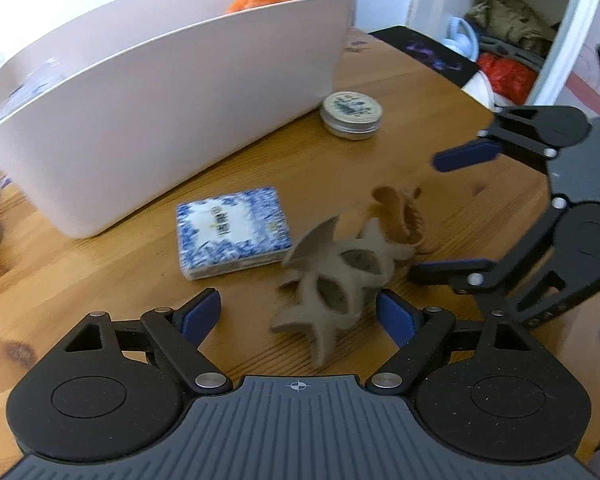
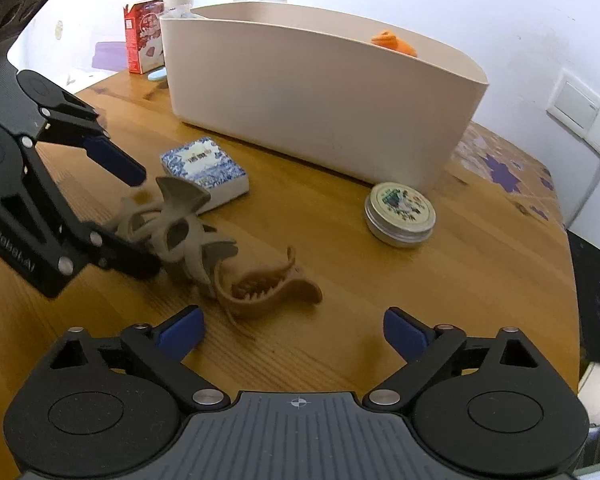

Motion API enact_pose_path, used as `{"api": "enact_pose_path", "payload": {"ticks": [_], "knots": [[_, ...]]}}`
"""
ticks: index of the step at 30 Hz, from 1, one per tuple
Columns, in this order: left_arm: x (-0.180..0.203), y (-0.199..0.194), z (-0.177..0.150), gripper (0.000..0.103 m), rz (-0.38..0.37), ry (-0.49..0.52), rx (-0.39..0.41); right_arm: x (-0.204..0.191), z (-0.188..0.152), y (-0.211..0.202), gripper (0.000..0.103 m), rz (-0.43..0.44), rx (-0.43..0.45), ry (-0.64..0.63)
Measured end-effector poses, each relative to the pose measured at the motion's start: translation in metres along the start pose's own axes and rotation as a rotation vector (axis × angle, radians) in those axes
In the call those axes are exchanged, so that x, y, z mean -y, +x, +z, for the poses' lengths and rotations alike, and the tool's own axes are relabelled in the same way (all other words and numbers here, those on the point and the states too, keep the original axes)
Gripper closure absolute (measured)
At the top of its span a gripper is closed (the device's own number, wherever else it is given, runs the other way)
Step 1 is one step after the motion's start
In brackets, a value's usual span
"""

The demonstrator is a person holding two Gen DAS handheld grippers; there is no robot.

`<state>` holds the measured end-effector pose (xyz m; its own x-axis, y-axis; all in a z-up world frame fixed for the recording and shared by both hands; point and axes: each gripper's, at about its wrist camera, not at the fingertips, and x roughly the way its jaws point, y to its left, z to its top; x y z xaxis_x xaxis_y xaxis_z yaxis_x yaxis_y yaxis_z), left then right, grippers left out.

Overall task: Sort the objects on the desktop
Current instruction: 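Reach the left tool to the grey claw clip while the right tool reaches the brown claw clip, then grasp the grey claw clip with the left tool while the right tool grasps the brown clip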

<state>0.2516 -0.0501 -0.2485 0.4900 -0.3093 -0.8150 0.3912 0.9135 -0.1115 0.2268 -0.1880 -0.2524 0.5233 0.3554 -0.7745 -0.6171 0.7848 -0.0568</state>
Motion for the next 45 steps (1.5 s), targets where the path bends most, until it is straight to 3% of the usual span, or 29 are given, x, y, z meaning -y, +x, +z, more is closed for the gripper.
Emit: {"api": "enact_pose_path", "payload": {"ticks": [9, 11, 15, 20, 32, 45], "knots": [[0.007, 0.011, 0.006, 0.023, -0.061, 0.03, 0.01, 0.005, 0.007, 0.005, 0.022, 0.061, 0.014, -0.038], [0.009, 0.012, 0.006, 0.024, -0.072, 0.024, 0.015, 0.005, 0.007, 0.005, 0.028, 0.078, 0.016, -0.036], [0.009, 0.013, 0.01, 0.039, -0.07, 0.021, 0.029, 0.006, 0.006, 0.004, 0.041, 0.099, 0.013, -0.004], [0.006, 0.012, 0.014, 0.043, -0.08, 0.016, 0.022, 0.003, 0.004, 0.001, 0.056, 0.095, 0.012, 0.013], [0.007, 0.002, 0.008, 0.047, -0.051, 0.012, 0.002, 0.0, -0.005, -0.008, 0.056, 0.043, -0.022, 0.058], [0.001, -0.028, -0.01, 0.047, -0.022, -0.017, 0.011, -0.011, -0.009, -0.029, 0.056, 0.024, -0.001, 0.096]]}}
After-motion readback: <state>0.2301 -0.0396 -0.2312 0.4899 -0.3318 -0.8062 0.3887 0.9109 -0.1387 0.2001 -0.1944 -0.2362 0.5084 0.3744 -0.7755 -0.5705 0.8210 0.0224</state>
